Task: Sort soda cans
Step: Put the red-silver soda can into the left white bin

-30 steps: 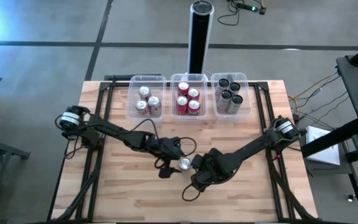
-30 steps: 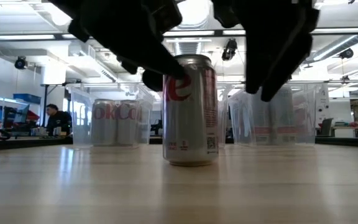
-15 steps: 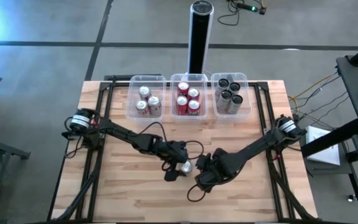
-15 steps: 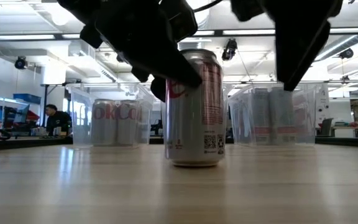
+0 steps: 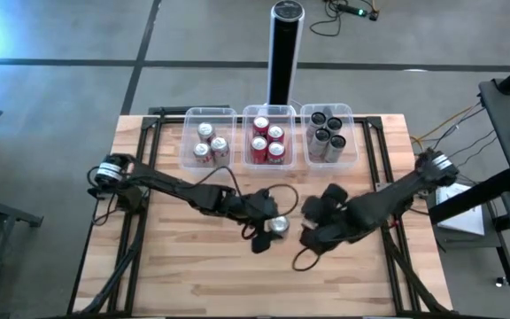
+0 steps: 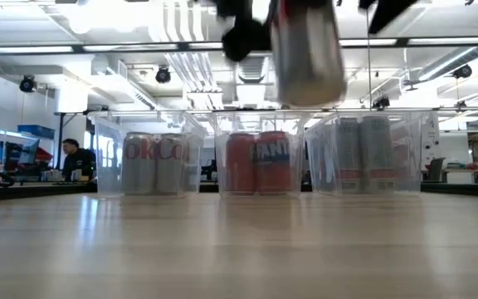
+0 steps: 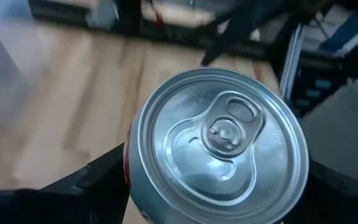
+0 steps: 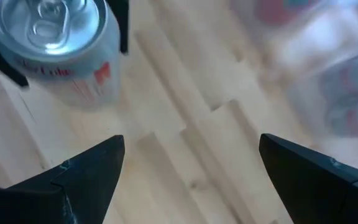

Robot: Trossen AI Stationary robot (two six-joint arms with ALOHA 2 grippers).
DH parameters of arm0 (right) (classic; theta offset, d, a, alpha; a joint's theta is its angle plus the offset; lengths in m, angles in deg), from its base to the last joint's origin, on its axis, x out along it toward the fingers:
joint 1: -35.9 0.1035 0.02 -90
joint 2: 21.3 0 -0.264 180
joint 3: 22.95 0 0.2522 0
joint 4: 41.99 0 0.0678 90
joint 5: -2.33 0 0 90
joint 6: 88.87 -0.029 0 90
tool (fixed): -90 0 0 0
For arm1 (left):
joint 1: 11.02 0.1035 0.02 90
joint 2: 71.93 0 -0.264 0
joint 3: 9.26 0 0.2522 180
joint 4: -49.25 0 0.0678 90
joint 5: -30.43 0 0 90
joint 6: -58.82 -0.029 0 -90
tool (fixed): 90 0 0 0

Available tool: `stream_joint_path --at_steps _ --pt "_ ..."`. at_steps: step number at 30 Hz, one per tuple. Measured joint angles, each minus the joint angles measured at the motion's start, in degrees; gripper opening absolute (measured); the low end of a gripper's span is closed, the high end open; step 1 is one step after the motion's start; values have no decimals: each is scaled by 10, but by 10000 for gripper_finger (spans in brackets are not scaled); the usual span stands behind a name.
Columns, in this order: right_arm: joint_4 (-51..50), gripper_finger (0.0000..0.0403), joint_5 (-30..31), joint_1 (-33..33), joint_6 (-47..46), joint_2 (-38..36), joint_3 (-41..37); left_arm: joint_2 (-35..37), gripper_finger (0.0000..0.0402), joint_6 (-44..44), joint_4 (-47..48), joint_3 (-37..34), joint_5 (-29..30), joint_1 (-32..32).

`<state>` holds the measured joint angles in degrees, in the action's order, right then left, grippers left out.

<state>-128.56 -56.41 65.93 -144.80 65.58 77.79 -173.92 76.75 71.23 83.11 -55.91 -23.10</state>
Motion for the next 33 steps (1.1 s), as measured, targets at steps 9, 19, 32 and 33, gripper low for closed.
stream_joint_path --at_steps 9,19,32,33 --pt "-4 368 108 65 -31 -52 -13 85 298 -48 157 117 125 49" --pt "16 368 125 67 -83 -43 -66 246 295 -56 264 42 220 203" --pt "44 368 168 43 -194 -43 -76 276 295 -104 134 -134 164 448" --pt "47 368 168 41 -197 -43 -76 269 295 -104 128 -138 162 455"
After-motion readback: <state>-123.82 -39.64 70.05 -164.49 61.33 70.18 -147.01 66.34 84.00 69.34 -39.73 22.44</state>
